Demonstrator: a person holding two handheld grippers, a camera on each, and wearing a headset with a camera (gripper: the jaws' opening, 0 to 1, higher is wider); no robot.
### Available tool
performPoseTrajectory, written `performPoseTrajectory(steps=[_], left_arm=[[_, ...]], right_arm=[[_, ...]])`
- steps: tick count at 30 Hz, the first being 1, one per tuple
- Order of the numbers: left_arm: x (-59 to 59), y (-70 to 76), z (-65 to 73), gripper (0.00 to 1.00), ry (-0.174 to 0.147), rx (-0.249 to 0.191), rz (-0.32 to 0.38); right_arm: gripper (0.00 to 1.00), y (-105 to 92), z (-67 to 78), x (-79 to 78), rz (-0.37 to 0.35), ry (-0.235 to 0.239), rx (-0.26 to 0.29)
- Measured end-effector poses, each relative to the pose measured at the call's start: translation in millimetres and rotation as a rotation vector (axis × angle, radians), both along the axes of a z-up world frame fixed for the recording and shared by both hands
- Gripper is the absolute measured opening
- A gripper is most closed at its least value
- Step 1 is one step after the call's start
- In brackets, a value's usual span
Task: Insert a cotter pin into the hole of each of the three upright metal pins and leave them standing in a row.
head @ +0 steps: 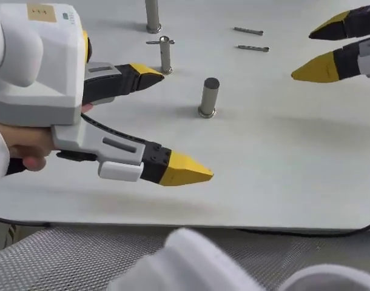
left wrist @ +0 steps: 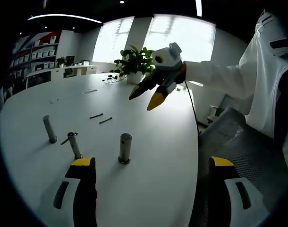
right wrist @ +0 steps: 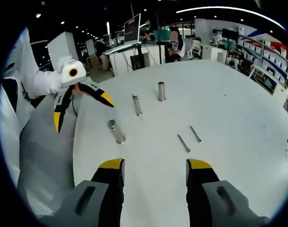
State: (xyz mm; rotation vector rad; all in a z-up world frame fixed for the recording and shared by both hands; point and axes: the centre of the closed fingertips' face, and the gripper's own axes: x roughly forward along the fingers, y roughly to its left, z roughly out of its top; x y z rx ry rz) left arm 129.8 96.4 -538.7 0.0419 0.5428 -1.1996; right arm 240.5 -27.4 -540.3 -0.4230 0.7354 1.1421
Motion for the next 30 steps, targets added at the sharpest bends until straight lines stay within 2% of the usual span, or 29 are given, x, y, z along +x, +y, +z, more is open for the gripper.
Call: performPoseTrajectory(steps=[3,6,12,15,19,21,25,30], left_arm=[[-2.0,0.4,0.2,0.99,-0.002,0.006,0.000],[-3.2,1.1,0.2,0.99,0.000,0.005,0.005],[-6.9,1.9,-3.0,0.99,0.011,0.015,0.012],[-5.8,4.0,-2.0,0.99,0.017,0.008,0.027],[-5.0,8.6,-2.0,0.99,0.016,0.010,0.041],[-5.4,10.5,-0.7,0.99,0.009,0.008,0.044],[-4.4,17.6,-0.1,0.93,0.015,0.008,0.062],[-2.6,23.3,2.8,0.95,0.021,-0.007,0.088]], right_arm=[[0.44,3.8,-3.3,10.2,0.030,-0.009,-0.033],[0.40,10.5,-5.0,18.2,0.056,-0.013,-0.042],[0.39,21.0,-17.8,30.1,0.113,-0.010,-0.088],[0.39,21.9,-25.7,40.7,0.106,-0.015,-0.105],[0.33,23.3,-34.8,52.0,0.111,-0.004,-0.109],[0.31,24.9,-37.0,55.7,0.118,-0.010,-0.113],[0.25,28.2,-43.4,59.5,0.149,-0.016,-0.129],[0.20,30.9,-53.6,61.7,0.165,-0.001,-0.160]])
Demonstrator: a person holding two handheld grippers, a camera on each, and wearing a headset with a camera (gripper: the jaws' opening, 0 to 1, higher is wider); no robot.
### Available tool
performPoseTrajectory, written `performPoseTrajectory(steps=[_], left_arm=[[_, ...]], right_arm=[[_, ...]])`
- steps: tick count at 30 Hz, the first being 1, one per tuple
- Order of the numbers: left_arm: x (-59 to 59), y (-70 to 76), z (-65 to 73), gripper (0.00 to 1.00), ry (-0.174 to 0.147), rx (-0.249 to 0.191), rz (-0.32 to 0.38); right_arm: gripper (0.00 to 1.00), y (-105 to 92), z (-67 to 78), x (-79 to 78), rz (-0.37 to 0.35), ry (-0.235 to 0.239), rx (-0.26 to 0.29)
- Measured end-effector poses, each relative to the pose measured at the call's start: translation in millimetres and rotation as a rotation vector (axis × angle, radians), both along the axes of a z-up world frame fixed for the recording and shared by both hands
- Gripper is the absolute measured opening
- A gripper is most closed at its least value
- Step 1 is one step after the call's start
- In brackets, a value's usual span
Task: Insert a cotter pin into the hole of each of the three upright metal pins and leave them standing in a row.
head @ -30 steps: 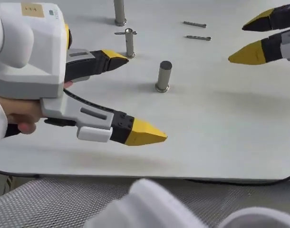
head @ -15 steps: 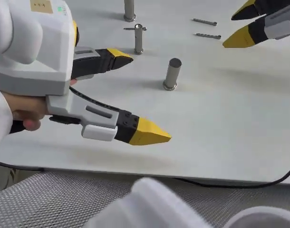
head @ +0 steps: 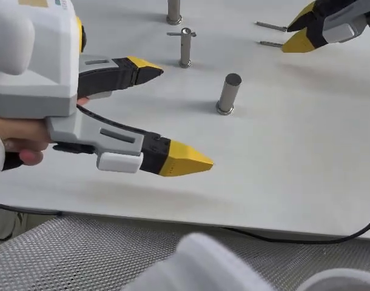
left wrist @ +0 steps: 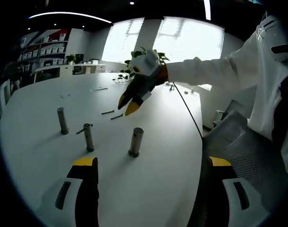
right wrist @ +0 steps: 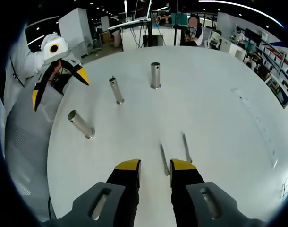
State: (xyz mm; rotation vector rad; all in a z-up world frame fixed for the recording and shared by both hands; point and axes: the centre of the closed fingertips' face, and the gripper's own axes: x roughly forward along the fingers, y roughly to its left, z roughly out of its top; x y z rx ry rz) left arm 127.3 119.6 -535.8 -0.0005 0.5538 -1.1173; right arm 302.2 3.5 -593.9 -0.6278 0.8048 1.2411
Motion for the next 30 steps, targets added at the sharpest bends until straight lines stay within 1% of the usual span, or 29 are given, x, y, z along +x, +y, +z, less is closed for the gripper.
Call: performPoseTrajectory(steps=[3,4,6,8,15,17,21,22,24,26,27,30], left_arm=[[0.9,2.5,-1.0,0.95,0.002,0.006,0.007],[0.9,3.6,-1.1,0.95,0.000,0.008,0.007],[0.8,5.2,-1.0,0.95,0.005,0.003,0.011],[1.2,6.4,-1.2,0.95,0.007,0.000,0.018],[0.9,10.3,-3.1,0.96,0.013,0.004,0.023],[1.2,11.0,-3.1,0.96,0.015,0.003,0.025],[3.7,13.4,-2.9,0.96,0.014,0.003,0.039],[4.2,14.1,-2.6,0.96,0.013,0.003,0.041],[5.0,15.3,-2.4,0.96,0.013,0.004,0.045],[5.6,16.1,-2.2,0.96,0.012,0.005,0.047],[5.8,16.4,-1.9,0.96,0.011,0.006,0.048],[5.9,17.0,-1.4,0.96,0.011,0.006,0.050]], right_arm=[[0.16,3.5,-3.2,1.4,0.014,-0.001,-0.008],[0.16,4.0,-5.1,2.2,0.018,-0.001,-0.018],[0.16,4.1,-8.1,4.4,0.011,0.005,-0.032],[0.13,4.1,-10.2,5.3,0.005,0.017,-0.034],[0.09,1.3,-17.0,11.3,-0.002,0.016,-0.062],[0.08,0.1,-18.9,13.5,-0.015,0.019,-0.072],[0.04,-0.5,-22.0,12.4,0.015,0.018,-0.090],[0.03,-1.0,-21.7,14.1,0.031,0.001,-0.100],[0.02,-1.5,-22.1,13.9,0.040,-0.004,-0.116],[0.00,-2.1,-22.4,15.7,0.078,-0.045,-0.146],[0.00,-2.3,-22.4,15.6,0.094,-0.057,-0.156],[0.00,-1.0,-22.7,13.9,0.122,-0.071,-0.180]])
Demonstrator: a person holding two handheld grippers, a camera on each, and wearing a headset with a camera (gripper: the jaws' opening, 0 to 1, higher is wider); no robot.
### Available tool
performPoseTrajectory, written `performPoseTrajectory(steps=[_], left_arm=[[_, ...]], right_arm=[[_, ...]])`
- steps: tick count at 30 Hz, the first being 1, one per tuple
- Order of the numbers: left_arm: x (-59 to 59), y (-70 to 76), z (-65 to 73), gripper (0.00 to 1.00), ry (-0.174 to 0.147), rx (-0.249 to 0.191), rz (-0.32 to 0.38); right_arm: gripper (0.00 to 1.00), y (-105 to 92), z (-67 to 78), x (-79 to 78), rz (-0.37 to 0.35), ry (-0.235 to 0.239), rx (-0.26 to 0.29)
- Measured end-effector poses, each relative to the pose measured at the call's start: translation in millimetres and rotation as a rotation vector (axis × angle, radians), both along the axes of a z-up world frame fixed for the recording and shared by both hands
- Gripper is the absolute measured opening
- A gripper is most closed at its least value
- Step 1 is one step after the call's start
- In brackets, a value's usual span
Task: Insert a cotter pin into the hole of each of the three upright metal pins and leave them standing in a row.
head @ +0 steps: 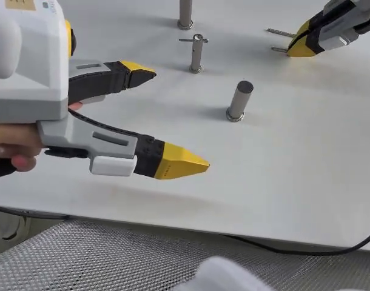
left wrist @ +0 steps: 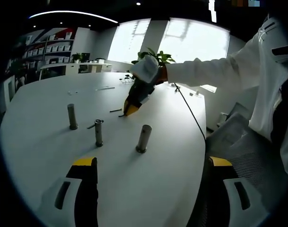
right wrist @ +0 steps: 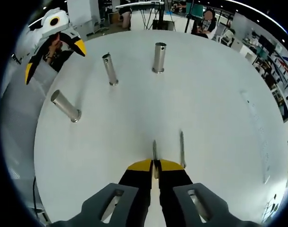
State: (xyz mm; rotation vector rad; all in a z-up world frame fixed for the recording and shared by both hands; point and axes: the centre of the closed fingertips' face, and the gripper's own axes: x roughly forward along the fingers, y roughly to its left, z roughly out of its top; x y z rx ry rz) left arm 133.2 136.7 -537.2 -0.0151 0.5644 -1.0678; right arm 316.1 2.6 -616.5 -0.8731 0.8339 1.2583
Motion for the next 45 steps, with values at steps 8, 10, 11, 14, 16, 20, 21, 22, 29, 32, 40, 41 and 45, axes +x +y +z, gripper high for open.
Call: performPoseTrajectory(steps=[8,10,11,14,16,20,21,22,29,32,40,41,45], left_arm=[[1.1,2.5,-0.6,0.96,0.002,0.004,0.010],[2.5,3.5,0.7,0.96,0.002,-0.006,0.021],[3.4,4.4,0.8,0.96,0.005,-0.008,0.027],[4.5,5.8,0.7,0.95,0.003,-0.002,0.031],[5.1,5.7,2.0,0.95,-0.001,-0.003,0.031],[8.1,6.0,2.3,0.95,-0.005,0.004,0.038],[8.6,6.0,2.3,0.94,-0.006,0.006,0.039],[9.0,5.8,2.6,0.94,-0.006,0.005,0.039],[12.9,6.6,5.7,0.95,-0.036,0.025,0.046],[14.5,6.6,8.0,0.95,-0.042,0.027,0.047],[18.4,1.7,14.9,0.89,-0.050,0.016,0.048],[19.4,0.7,15.9,0.87,-0.050,0.014,0.050],[25.2,-1.2,18.6,0.86,-0.056,0.003,0.056]], right_arm=[[0.00,1.6,0.1,-1.3,0.075,-0.031,-0.061],[0.00,2.1,0.3,-1.9,0.080,-0.039,-0.076],[0.00,2.0,0.6,-1.2,0.073,-0.035,-0.080],[0.00,1.5,0.7,-0.9,0.056,-0.024,-0.080],[0.00,1.4,0.8,-1.1,0.035,-0.017,-0.077],[0.00,1.3,1.1,-1.7,0.038,-0.026,-0.085],[0.00,1.3,1.2,-1.9,0.041,-0.027,-0.088],[0.00,1.1,1.3,-2.3,0.050,-0.030,-0.092],[0.00,1.6,7.6,-3.0,0.051,-0.034,-0.068],[0.00,0.8,13.3,-3.5,0.053,-0.048,-0.056],[0.00,-1.3,32.0,-8.7,0.038,-0.098,0.009],[0.00,-1.8,34.1,-9.7,0.035,-0.103,0.016],[0.00,-4.4,44.3,-15.2,0.020,-0.132,0.050]])
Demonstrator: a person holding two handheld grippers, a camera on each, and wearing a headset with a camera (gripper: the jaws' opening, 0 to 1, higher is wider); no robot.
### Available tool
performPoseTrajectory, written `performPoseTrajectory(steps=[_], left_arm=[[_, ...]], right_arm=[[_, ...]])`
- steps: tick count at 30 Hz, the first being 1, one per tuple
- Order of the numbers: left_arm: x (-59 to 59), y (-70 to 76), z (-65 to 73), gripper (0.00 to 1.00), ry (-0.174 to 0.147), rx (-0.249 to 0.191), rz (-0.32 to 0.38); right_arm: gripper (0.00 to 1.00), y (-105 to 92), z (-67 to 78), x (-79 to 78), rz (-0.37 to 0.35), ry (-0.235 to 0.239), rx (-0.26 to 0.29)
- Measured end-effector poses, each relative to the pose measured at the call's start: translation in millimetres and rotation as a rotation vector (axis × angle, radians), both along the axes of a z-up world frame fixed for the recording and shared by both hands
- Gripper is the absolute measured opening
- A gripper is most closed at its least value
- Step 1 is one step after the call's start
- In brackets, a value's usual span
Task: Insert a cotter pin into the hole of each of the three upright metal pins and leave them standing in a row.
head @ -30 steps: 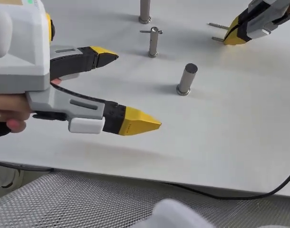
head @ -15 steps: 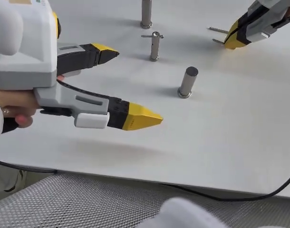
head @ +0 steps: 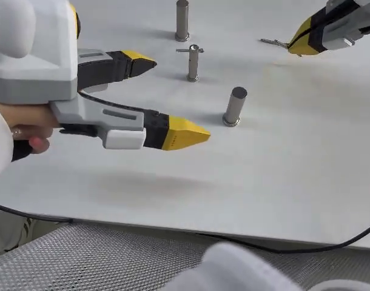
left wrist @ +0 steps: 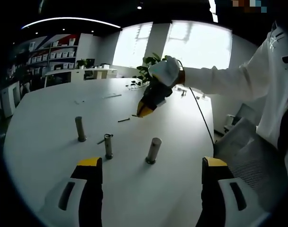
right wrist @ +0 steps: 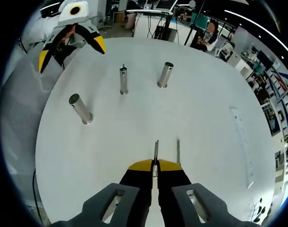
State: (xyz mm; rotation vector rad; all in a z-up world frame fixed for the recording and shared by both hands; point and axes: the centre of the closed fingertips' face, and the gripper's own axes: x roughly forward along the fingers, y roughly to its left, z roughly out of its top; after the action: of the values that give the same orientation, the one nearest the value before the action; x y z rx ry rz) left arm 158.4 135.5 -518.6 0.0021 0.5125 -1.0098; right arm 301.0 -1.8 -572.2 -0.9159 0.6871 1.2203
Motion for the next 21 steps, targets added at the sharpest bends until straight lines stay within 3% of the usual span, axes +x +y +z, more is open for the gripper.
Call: performPoseTrajectory(steps=[5,9,15,21], left_arm=[[6.3,-7.0,6.5,0.84,-0.006,-0.017,-0.006],[14.8,-14.4,16.9,0.77,-0.003,-0.079,0.002],[29.2,-24.2,21.9,0.76,-0.007,-0.101,-0.017],[33.4,-36.9,23.6,0.73,0.006,-0.117,-0.040]], right_arm=[[0.00,-0.8,13.7,-11.1,-0.003,-0.041,0.042],[0.00,5.2,22.8,-24.9,0.031,-0.064,0.091],[0.00,10.1,33.2,-44.7,0.062,-0.091,0.127],[0.00,16.0,43.5,-60.1,0.074,-0.132,0.157]])
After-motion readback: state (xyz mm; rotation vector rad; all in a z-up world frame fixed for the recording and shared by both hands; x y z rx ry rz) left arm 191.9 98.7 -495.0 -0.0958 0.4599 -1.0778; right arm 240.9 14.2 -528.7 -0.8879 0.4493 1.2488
